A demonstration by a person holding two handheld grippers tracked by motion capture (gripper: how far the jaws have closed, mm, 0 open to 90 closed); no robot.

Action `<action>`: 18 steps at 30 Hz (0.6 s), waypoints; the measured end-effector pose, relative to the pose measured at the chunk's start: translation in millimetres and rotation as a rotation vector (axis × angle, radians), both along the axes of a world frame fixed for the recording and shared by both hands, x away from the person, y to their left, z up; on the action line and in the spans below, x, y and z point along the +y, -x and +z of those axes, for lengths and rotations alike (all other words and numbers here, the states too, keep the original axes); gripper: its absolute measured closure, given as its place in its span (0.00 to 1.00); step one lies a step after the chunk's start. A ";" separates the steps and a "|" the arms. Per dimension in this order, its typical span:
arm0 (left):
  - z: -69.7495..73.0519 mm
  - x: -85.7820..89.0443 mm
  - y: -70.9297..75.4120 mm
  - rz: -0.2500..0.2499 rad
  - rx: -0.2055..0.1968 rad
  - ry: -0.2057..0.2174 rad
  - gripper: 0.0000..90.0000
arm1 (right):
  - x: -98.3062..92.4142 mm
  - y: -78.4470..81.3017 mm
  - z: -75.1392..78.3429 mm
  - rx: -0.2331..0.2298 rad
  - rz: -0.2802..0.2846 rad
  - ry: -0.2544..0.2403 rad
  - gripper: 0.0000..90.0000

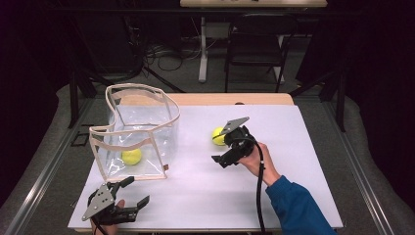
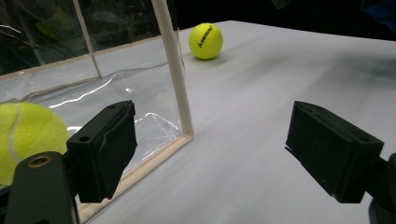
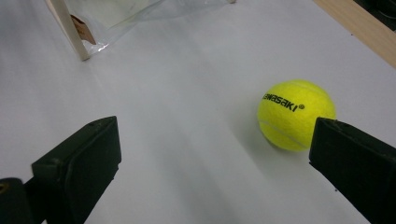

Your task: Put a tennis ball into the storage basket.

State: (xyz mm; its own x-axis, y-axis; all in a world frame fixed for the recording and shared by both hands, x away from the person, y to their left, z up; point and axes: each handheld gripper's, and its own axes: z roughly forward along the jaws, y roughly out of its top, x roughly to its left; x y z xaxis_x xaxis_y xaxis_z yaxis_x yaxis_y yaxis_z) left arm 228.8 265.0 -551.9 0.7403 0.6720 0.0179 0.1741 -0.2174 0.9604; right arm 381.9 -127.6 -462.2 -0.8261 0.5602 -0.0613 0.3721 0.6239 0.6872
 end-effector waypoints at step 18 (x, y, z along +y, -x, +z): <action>0.9 -5.1 -1.2 -0.005 -0.012 -0.015 0.17 | -3.8 7.6 -25.2 0.024 -0.018 0.046 0.00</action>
